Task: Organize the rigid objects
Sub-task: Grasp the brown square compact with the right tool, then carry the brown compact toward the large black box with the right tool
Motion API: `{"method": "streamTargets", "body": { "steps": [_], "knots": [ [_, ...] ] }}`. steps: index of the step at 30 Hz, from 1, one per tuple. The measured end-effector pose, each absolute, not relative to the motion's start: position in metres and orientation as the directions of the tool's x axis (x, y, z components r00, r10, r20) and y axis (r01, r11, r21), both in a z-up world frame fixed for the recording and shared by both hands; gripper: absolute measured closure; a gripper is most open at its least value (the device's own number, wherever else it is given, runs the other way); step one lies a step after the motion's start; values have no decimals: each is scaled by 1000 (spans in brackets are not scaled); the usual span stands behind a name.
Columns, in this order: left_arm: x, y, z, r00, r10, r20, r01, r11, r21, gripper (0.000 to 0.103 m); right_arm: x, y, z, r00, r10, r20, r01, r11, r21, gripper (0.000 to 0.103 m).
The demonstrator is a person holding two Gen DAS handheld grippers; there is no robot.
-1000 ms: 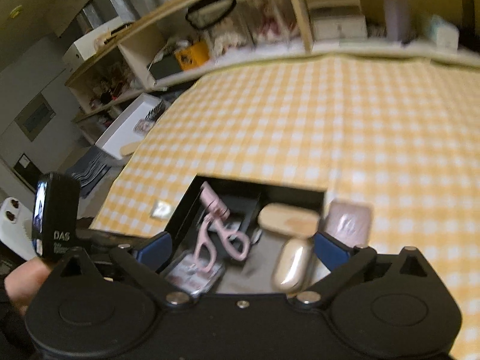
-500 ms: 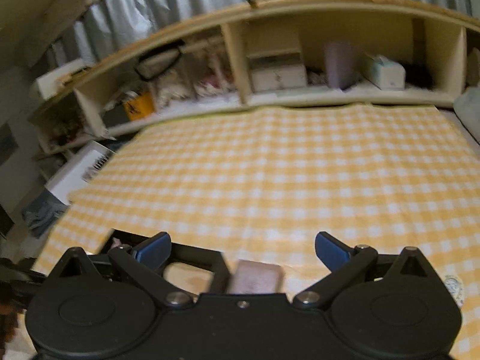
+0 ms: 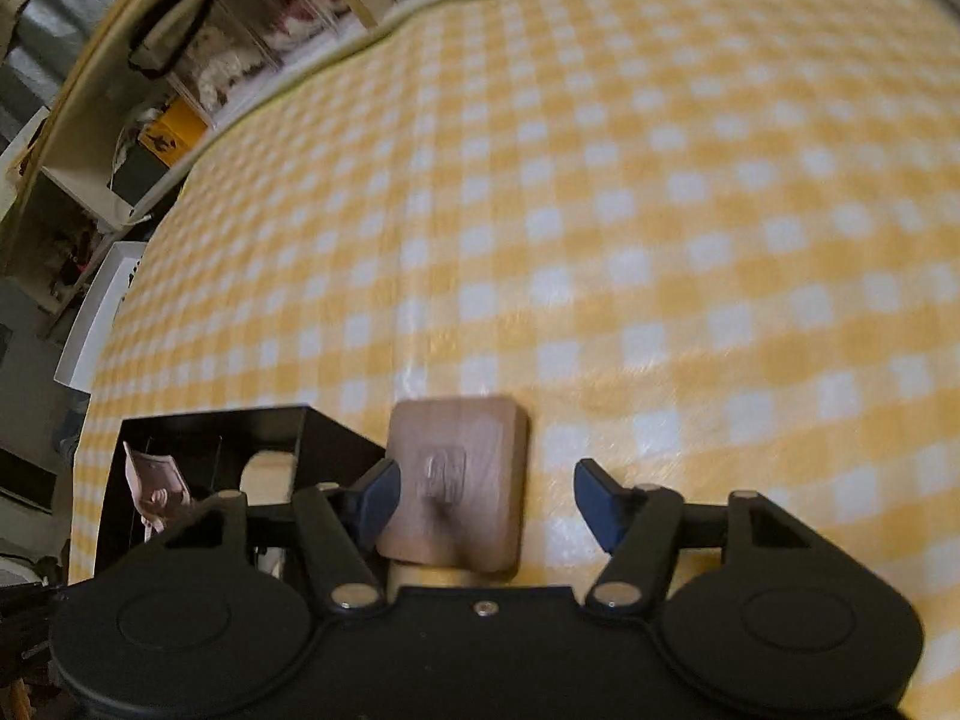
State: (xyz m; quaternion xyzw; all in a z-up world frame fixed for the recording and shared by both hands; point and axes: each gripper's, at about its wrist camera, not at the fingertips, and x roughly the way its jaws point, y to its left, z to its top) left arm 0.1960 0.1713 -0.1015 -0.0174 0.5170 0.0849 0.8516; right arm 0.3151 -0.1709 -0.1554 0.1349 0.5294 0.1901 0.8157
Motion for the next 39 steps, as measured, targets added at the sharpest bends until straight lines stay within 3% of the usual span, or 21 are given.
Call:
{"method": "streamTargets", "body": {
  "steps": [9,12,14,24,26,28,31,39],
  "knots": [
    [195,172,-101,451,127,-884,-167,984,56,100,315,-155,-163,410,424,-807,-219,905,365,34],
    [196,171,-101,451,127,-883,-165,985,57,100,309,-148,-162,427,381,-820,-285,917,278,43],
    [196,171,-101,451,126,-883,-166,985,56,100,307,-150,-160,416,409,-812,-307,904,298,57],
    [194,172,-100,452,125,-883,-168,984,53,100,307,-194,-151,414,320,-852,-293,933,208,59],
    [194,172,-100,452,125,-883,-168,984,53,100,309,-204,-152,409,326,-852,-253,938,238,57],
    [193,172,-100,452,125,-883,-169,984,53,100,312,-206,-155,401,322,-857,-200,944,261,44],
    [193,171,-100,451,127,-883,-169,984,55,100,312,-198,-156,409,330,-851,-159,944,289,31],
    [188,172,-100,450,134,-883,-169,984,63,100,306,-164,-162,448,238,-862,-199,966,163,26]
  ]
}}
